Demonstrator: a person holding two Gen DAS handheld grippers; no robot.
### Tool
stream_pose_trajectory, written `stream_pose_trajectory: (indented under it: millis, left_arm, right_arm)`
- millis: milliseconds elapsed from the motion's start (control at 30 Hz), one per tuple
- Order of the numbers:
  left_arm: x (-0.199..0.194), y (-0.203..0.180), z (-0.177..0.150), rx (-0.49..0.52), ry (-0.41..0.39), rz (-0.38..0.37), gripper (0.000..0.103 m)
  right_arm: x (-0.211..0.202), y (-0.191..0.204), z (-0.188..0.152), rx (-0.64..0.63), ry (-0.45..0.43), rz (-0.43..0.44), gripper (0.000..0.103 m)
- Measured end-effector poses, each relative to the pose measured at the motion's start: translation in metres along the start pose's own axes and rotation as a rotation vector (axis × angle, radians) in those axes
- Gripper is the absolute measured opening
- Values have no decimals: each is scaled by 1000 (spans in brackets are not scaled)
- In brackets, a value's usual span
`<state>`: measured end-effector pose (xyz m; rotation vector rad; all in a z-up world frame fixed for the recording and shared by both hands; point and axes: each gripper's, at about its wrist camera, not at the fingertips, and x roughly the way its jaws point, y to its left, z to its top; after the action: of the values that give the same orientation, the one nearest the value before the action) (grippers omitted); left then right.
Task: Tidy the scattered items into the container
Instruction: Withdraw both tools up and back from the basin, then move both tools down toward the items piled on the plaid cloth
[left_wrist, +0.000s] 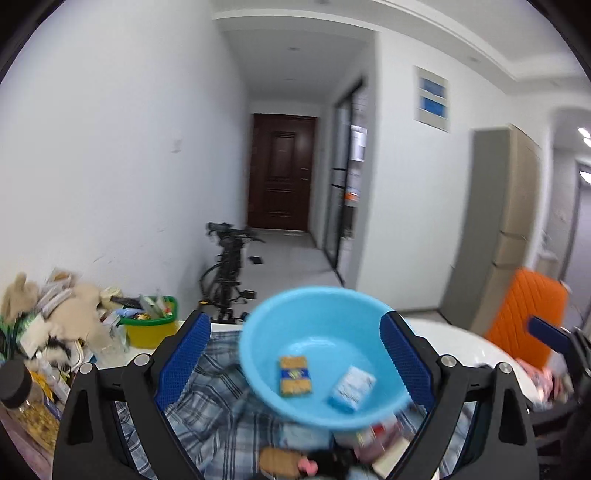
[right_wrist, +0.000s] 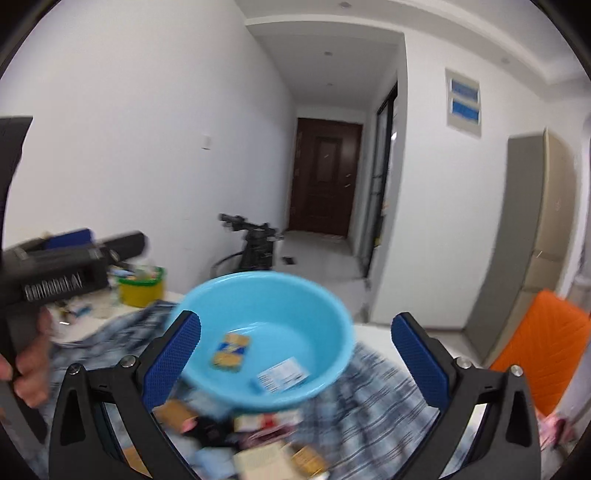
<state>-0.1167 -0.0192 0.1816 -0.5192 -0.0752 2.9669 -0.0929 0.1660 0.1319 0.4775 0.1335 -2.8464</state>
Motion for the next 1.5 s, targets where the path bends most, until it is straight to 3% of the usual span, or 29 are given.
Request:
stream_pose_trajectory:
  millis: [67, 133, 267, 333, 433, 567, 700, 933, 1300, 1500]
  left_arm:
    - [-15, -8, -8, 9, 17, -56, 95]
    - [-32, -12, -20, 5, 27, -65, 95]
    - [-63, -21, -41, 45, 22, -38, 95]
    - [-72, -24, -47, 49, 29, -38, 95]
    - [-80, -24, -49, 39, 43, -67, 95]
    - [-92, -27, -51, 59, -14, -45, 95]
    - [-91, -25, -57, 71, -6, -56, 95]
    - [-67, -21, -95, 41, 118, -75, 95]
    - [-31, -19, -202, -40, 412, -131, 95]
    - [-29, -17, -234, -55, 480, -123, 95]
  right_arm:
    - [-12, 0, -6, 14, 31, 4, 103]
    - [-21, 1, -12, -25, 88, -33, 103]
    - [-64, -4, -27, -48, -14, -109, 103]
    - [-77, -8, -28, -26, -40, -105, 103]
    - [-83, -14, -24, 14, -42, -62, 103]
    - [-88, -16, -29, 31, -45, -68, 103]
    - [-90, -16, -40, 44, -48, -49, 103]
    - [-74, -12, -76, 11, 29, -79, 103]
    - [-51, -12, -162, 60, 250, -26, 103]
    - [-43, -20, -196, 124, 345, -10, 103]
